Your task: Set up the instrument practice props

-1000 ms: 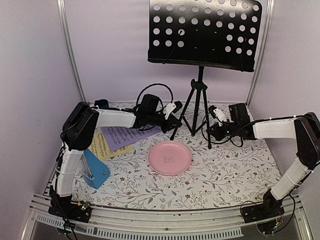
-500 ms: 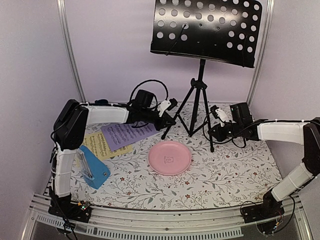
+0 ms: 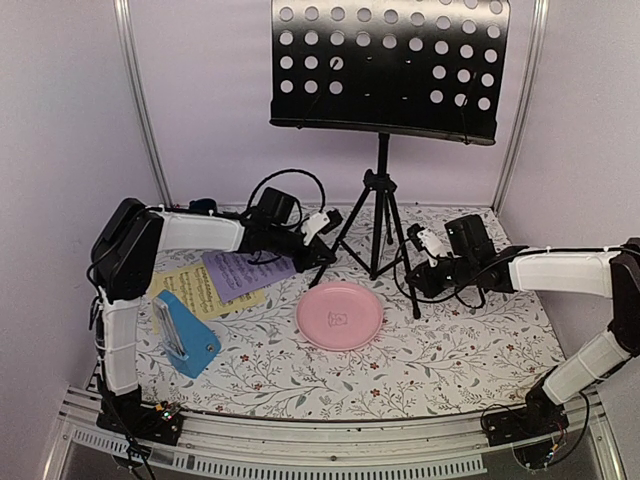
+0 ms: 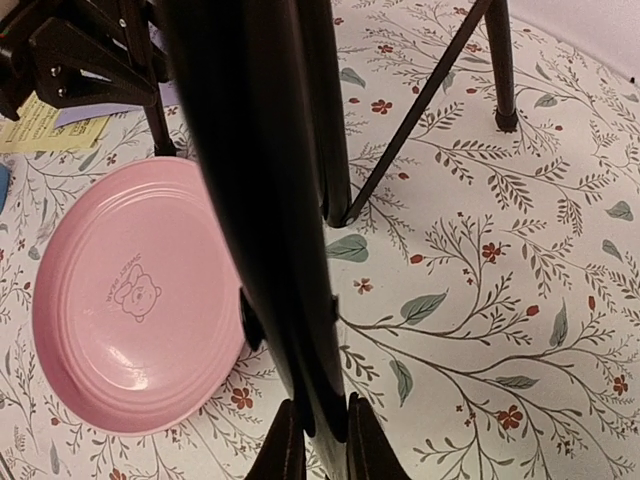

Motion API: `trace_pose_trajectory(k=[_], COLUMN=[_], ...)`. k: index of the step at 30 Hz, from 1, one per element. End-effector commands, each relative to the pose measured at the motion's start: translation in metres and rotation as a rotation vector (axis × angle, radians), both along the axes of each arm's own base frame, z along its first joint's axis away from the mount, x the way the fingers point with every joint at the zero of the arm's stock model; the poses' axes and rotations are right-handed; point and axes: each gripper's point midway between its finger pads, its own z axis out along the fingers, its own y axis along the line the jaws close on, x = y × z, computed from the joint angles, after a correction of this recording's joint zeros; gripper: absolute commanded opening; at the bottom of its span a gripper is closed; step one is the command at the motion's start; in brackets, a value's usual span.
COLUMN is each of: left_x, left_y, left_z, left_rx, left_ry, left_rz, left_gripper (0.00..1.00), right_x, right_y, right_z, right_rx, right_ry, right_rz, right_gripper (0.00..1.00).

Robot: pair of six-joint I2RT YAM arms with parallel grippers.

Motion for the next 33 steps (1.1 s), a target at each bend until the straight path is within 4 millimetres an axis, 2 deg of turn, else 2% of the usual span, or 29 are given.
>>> trace_pose_trajectory(k=[1,5,13,22,33], left_x=[0.032,0.036,0.029,0.021,0.019], left_y=[0.056,0.072,0.075,0.084,0.093], left_z=[0.005,0.0,-0.015,0.001,-0.018], left_rx=[0.063,0.07,0.085,0.105,0.167], left_ry=[0.027,0.044,0.078,0.056,0.085], left_rz=[0.161,0.193,0.189,0.229,0.248], left_gripper=[0.0,0.0,0.0,0.0,0.0], right_x=[-0.014,-0.026,-0.045,-0.069,-0.089], right_y=[-0.005,-0.006,0.006,0.005,0.0], right_z=[0.005,0.003,-0.007,-0.03,-0.04], right_rx=[0.025,0.028,0.022,0.012,0.03], right_ry=[0.049,0.066,0.104,0.174,0.219], right_rz=[-0.076,-0.079,-0.056,-0.068,-0.08], right_gripper=[0.0,0.0,0.0,0.0,0.0])
